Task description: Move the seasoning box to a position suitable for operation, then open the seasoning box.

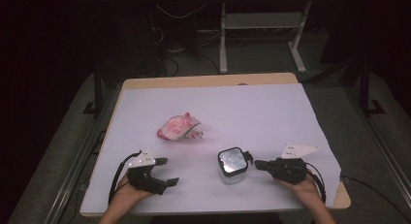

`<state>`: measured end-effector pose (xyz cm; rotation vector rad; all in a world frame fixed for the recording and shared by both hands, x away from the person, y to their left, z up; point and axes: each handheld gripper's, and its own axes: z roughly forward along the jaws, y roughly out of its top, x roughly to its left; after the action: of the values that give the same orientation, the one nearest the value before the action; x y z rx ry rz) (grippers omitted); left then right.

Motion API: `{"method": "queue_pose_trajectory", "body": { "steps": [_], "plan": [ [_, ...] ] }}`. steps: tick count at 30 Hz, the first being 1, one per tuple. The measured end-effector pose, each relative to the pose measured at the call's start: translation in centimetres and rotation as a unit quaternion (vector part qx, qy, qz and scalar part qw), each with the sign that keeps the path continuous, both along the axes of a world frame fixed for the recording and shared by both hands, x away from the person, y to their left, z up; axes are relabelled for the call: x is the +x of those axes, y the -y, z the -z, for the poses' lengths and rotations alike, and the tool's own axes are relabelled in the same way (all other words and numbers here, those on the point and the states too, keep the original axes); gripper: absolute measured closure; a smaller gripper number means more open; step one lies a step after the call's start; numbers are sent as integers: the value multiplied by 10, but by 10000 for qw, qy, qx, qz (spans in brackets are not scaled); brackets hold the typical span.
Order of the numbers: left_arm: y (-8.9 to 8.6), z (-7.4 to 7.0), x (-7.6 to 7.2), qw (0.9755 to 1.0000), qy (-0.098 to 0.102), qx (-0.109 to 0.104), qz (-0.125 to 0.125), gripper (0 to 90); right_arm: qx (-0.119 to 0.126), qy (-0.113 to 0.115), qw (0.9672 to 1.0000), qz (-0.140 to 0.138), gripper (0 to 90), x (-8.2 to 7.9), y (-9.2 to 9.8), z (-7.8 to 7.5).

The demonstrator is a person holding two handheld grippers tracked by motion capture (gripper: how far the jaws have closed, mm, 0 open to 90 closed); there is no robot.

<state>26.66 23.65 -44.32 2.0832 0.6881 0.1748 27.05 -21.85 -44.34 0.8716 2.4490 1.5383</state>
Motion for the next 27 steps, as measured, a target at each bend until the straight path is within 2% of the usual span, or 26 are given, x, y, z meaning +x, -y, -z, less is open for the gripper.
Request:
{"method": "queue_pose_trajectory", "body": {
  "steps": [1, 2, 3, 5, 8, 10, 13, 16, 18, 21, 24, 27],
  "plan": [
    [0, 0, 0, 10000, 18, -5, -6, 126, -55, 35, 10000, 50, 851, -1, 2, 0],
    [0, 0, 0, 10000, 5, -8, -7, 126, -93, 67, 9997, 192, 783, -2, 7, 0],
    [0, 0, 0, 10000, 1, -12, -7, 126, -93, 67, 9997, 192, 783, -2, 7, 0],
    [1, 0, 1, 10000, 28, -9, 1, 126, -124, 96, 9991, 406, 671, -3, 13, 1],
    [2, 1, 1, 10000, 43, -2, 15, 126, -285, 275, 9964, 745, 508, -4, 19, 1],
    [3, 1, 1, 10000, 43, 15, 27, 126, -339, 311, 9942, 968, 431, -4, 25, 1],
    [4, 1, 0, 10000, 54, 39, 41, 126, -466, 211, 9913, 1212, 343, -3, 35, 4],
    [6, -1, -1, 10000, 11, -34, 46, 126, -497, 199, 9901, 1295, 324, -2, 38, 5],
    [8, -2, -1, 10000, 17, 1, 70, 125, -482, 194, 9893, 1364, 309, -1, 40, 6],
    [11, -2, -1, 9999, -3, 21, 128, 126, -495, 179, 9891, 1378, 305, -1, 41, 8],
    [16, -4, -3, 9998, 72, 32, 183, 125, -502, 153, 9891, 1373, 288, 0, 40, 10],
    [23, -5, -2, 9997, 1, -2, 248, 124, -490, 127, 9888, 1406, 284, 2, 40, 11]
  ]
}}
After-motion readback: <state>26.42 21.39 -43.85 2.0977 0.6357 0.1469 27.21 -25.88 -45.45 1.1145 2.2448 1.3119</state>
